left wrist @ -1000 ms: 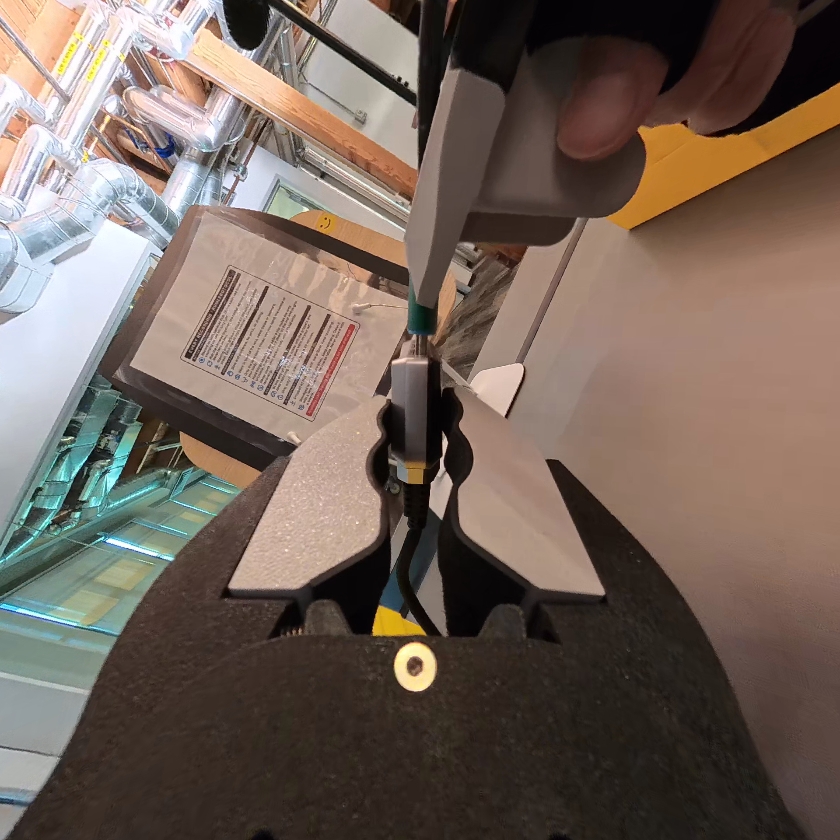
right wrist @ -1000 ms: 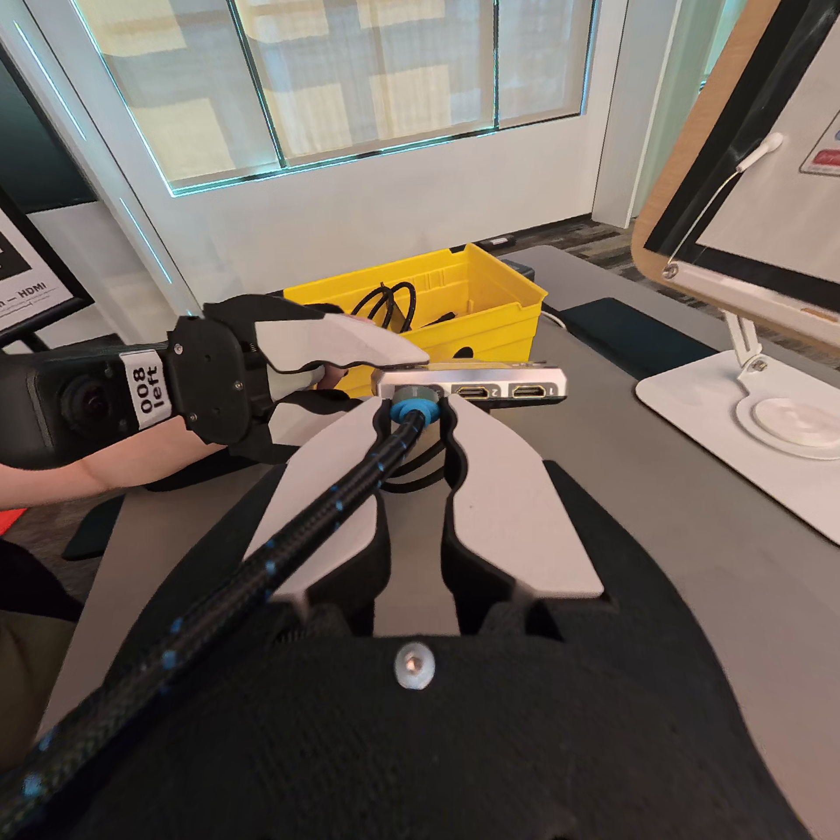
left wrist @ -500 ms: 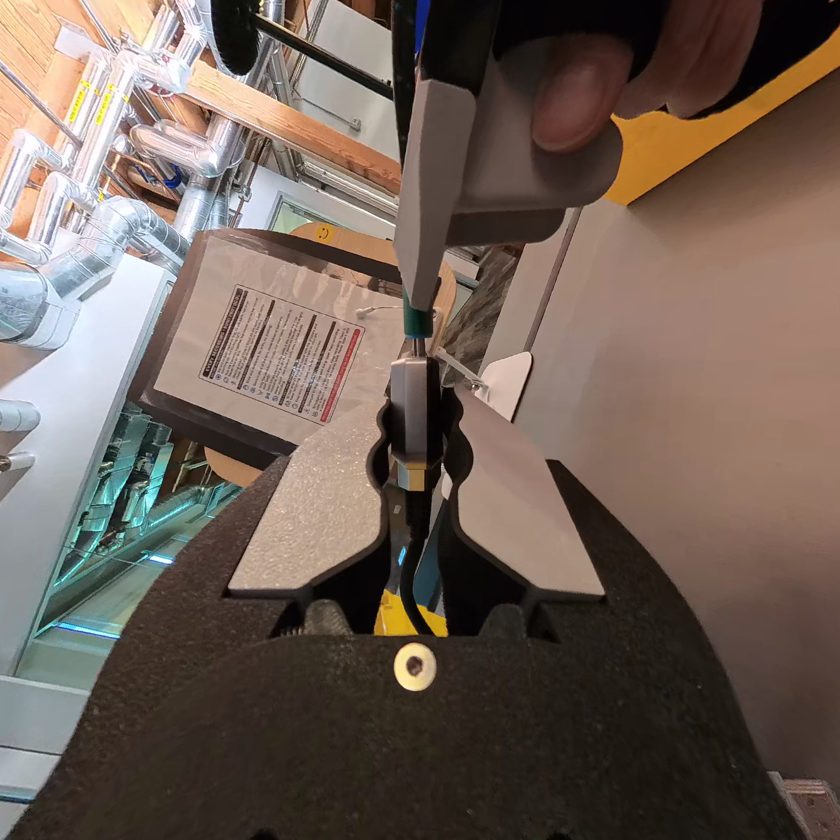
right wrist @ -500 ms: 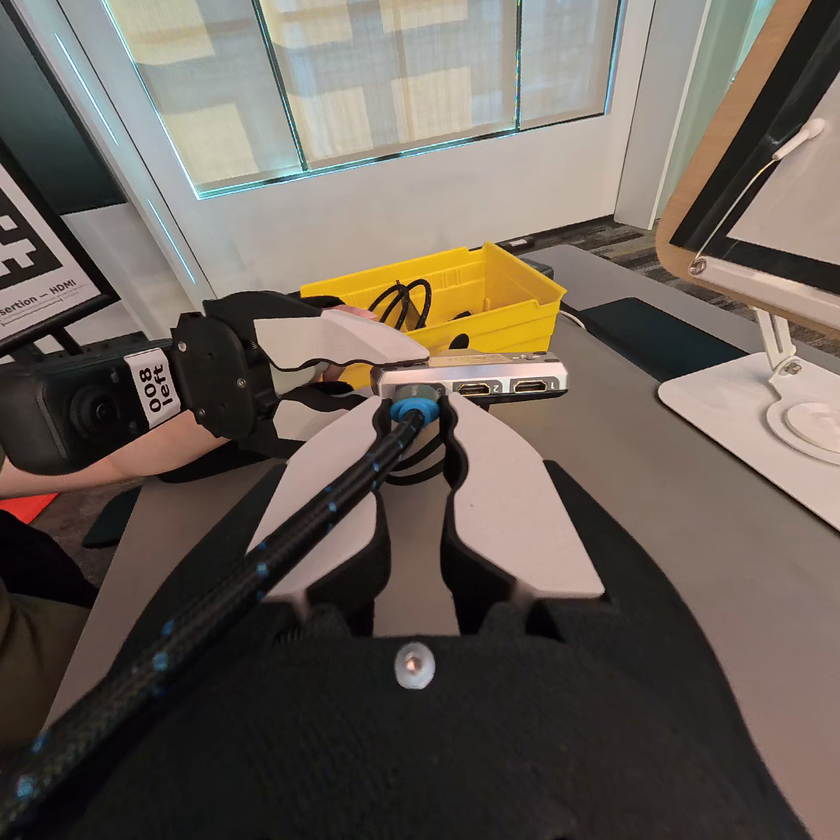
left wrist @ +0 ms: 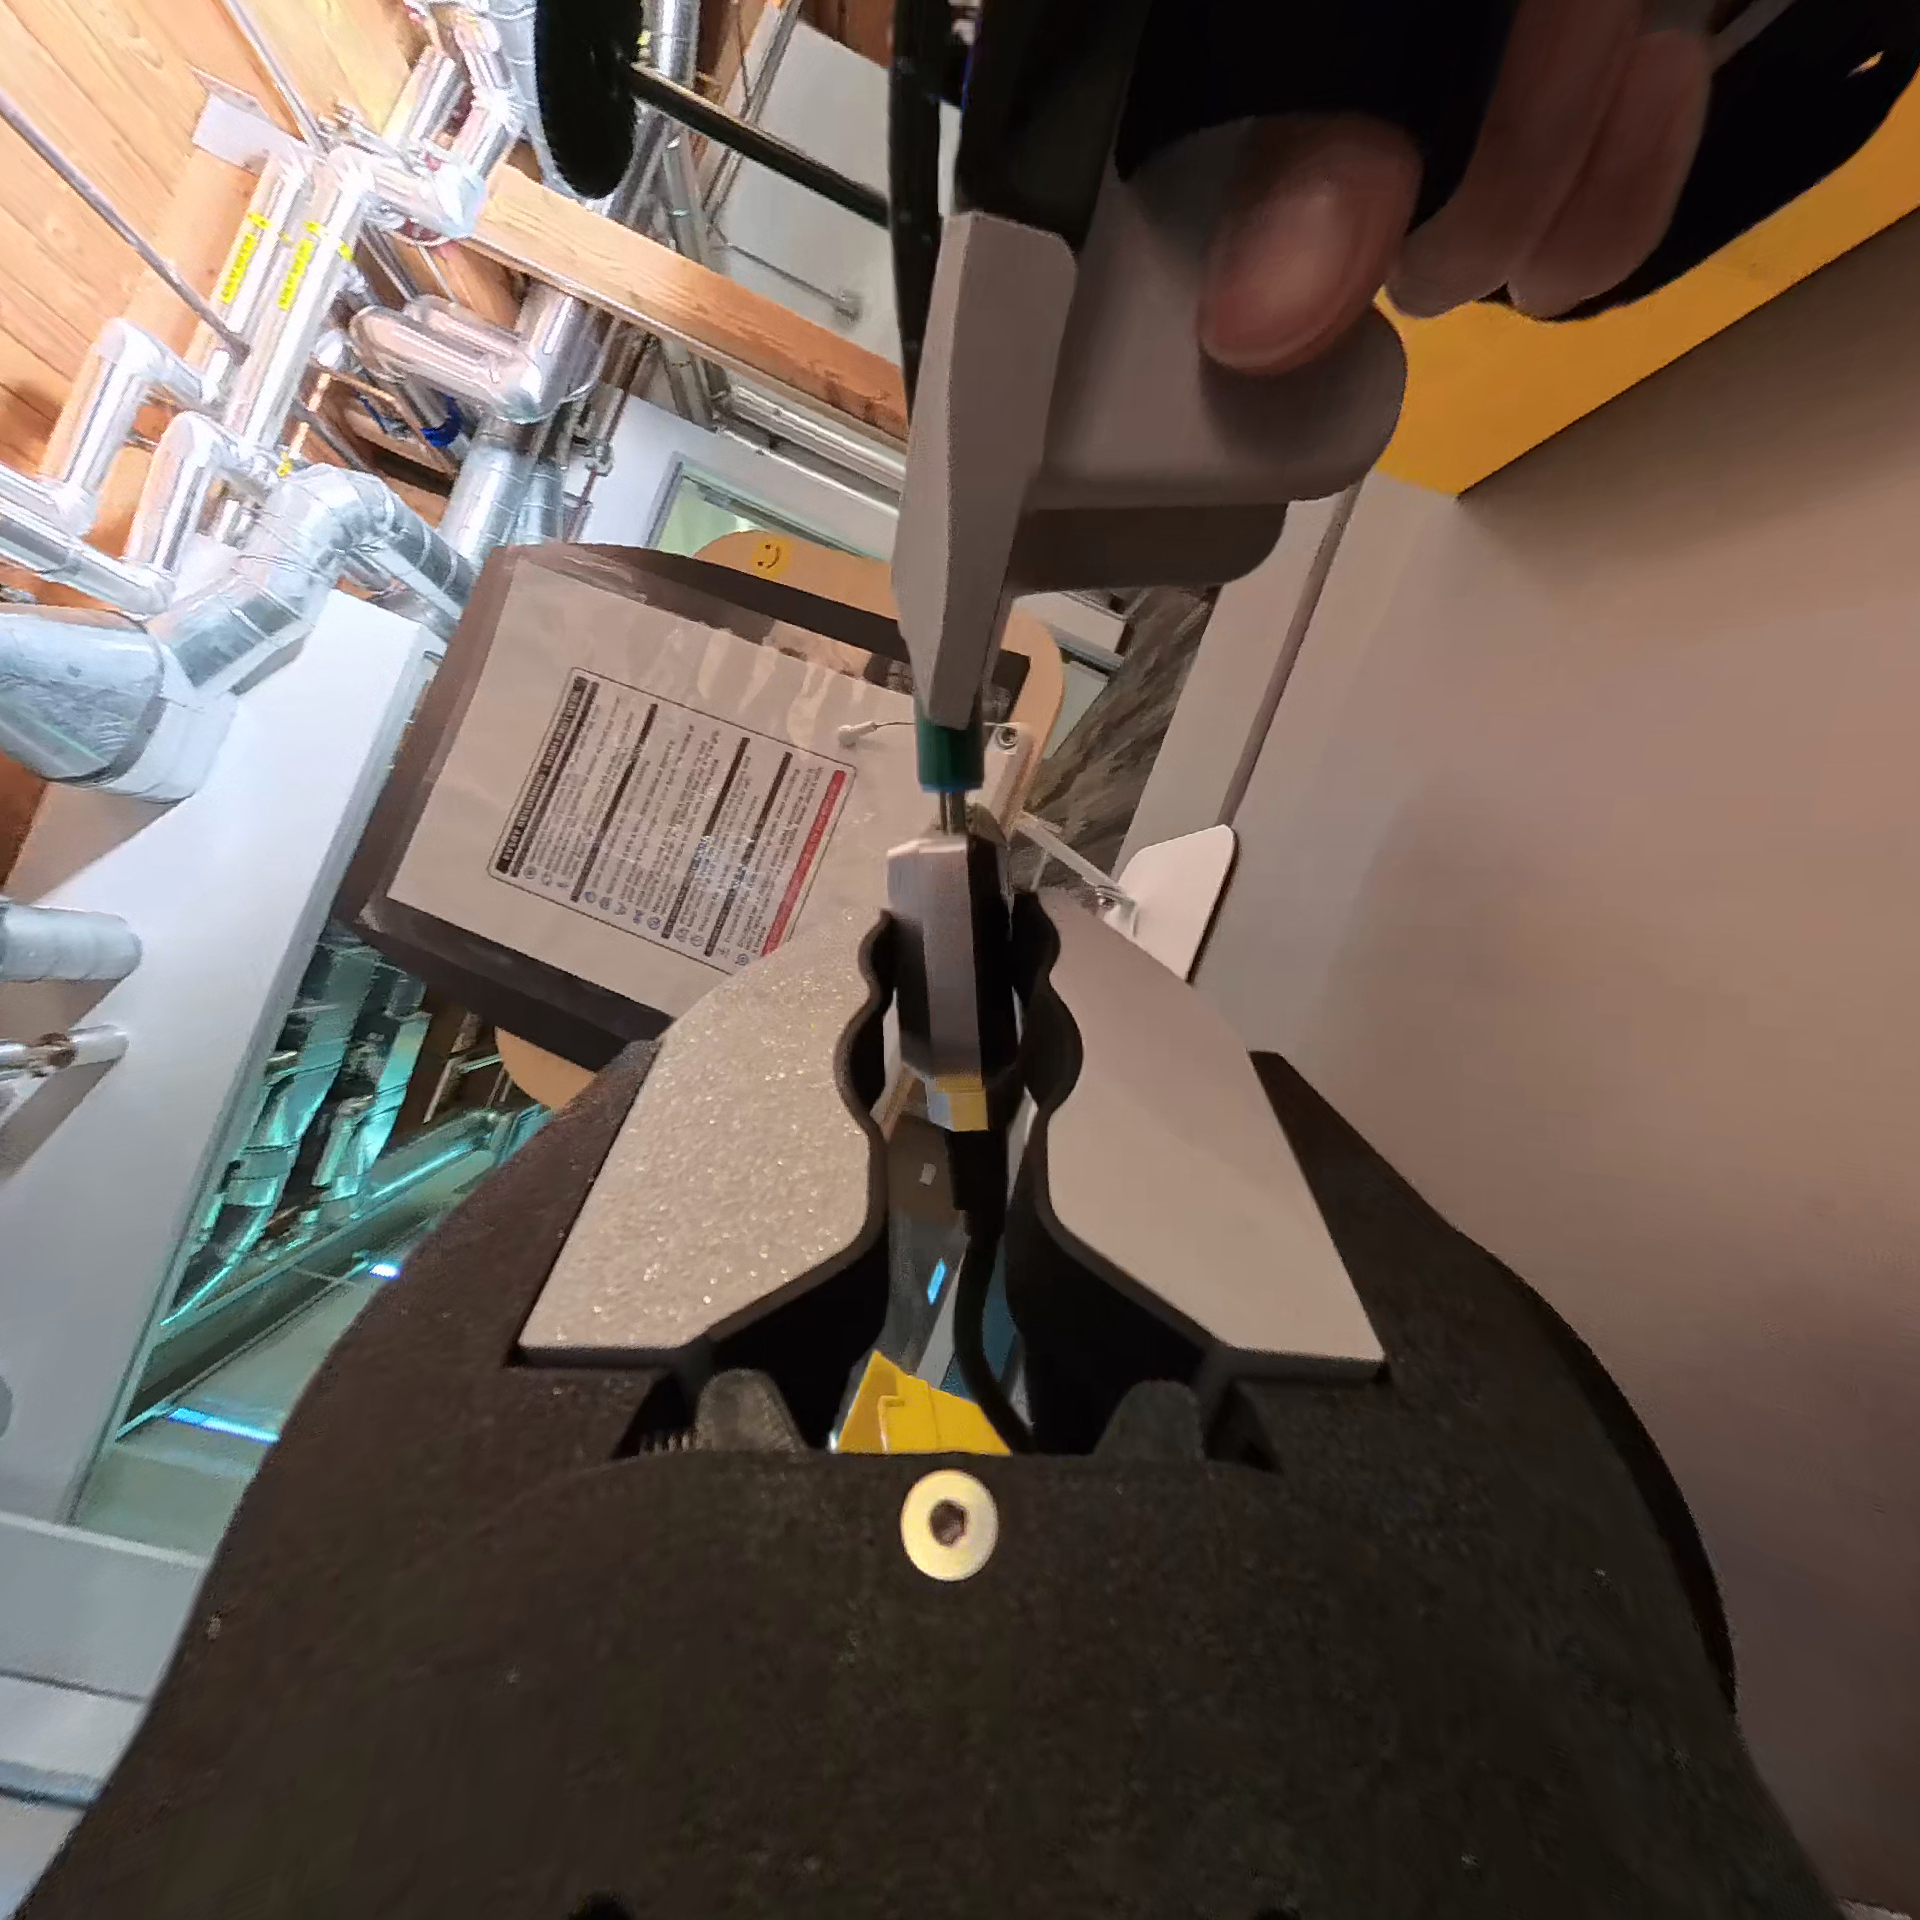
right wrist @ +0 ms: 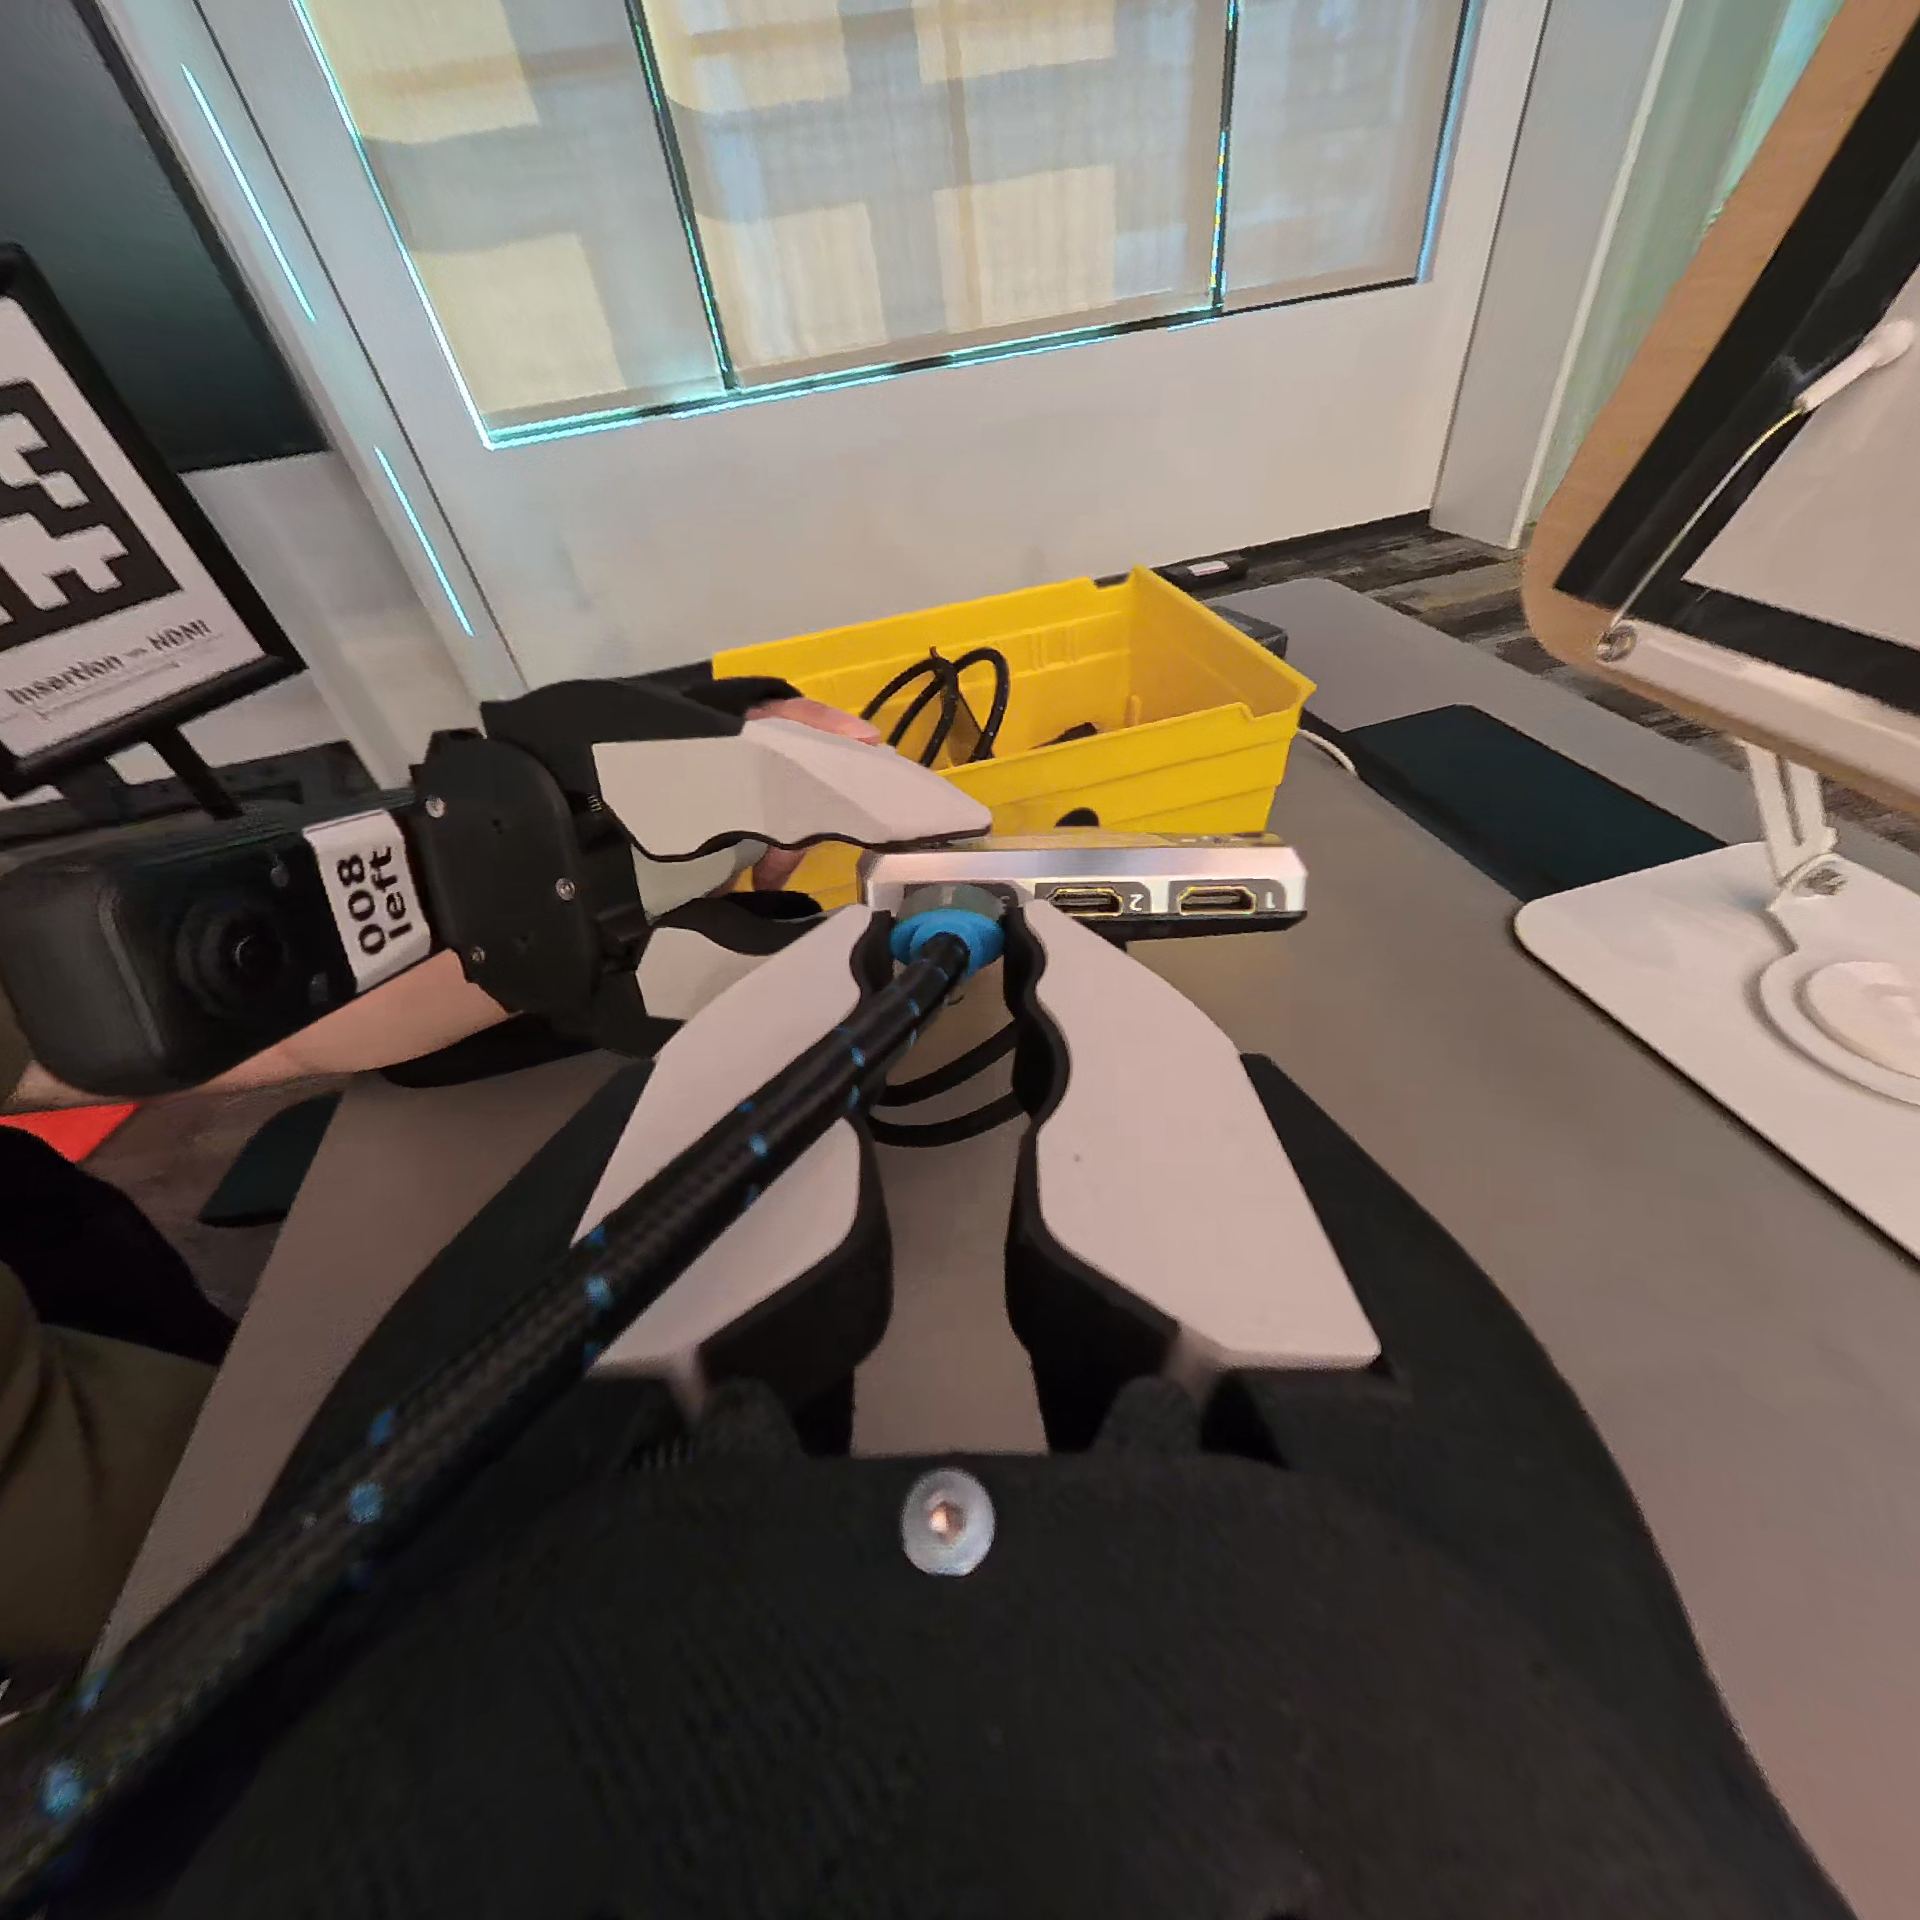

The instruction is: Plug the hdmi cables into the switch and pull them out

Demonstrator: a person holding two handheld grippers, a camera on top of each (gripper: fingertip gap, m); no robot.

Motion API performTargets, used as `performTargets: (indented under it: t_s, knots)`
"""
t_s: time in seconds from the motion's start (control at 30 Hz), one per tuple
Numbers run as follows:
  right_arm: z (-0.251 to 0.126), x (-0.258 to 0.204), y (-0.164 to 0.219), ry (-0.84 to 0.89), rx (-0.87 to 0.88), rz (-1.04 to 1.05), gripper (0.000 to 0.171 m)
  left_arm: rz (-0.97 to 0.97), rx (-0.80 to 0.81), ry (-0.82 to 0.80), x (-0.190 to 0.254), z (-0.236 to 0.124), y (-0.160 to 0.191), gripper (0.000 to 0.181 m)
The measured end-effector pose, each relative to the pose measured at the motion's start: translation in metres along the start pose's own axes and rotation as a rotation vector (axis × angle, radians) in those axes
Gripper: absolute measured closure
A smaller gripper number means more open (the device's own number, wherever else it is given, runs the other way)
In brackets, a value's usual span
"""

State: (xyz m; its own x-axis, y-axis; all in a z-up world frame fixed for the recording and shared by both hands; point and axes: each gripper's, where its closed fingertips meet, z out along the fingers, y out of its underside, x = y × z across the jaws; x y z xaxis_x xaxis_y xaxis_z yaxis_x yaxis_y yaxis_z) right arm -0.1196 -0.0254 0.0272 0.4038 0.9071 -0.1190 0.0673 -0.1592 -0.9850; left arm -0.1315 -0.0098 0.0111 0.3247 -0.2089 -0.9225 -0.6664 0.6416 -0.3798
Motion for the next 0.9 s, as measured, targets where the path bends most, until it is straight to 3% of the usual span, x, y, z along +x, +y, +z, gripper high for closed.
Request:
performTargets:
  t_s: [0.47, 0.9]
  knots:
    - [0.013, -0.008, 0.0, 0.143, -0.02, -0.134, 0.15, -0.201, -0.057, 0.042, 0.001, 0.006, 0.007, 0.158]
    - [0.012, -0.01, 0.004, 0.13, -0.063, -0.101, 0.15, -0.154, -0.043, 0.083, 0.005, 0.002, 0.006, 0.161]
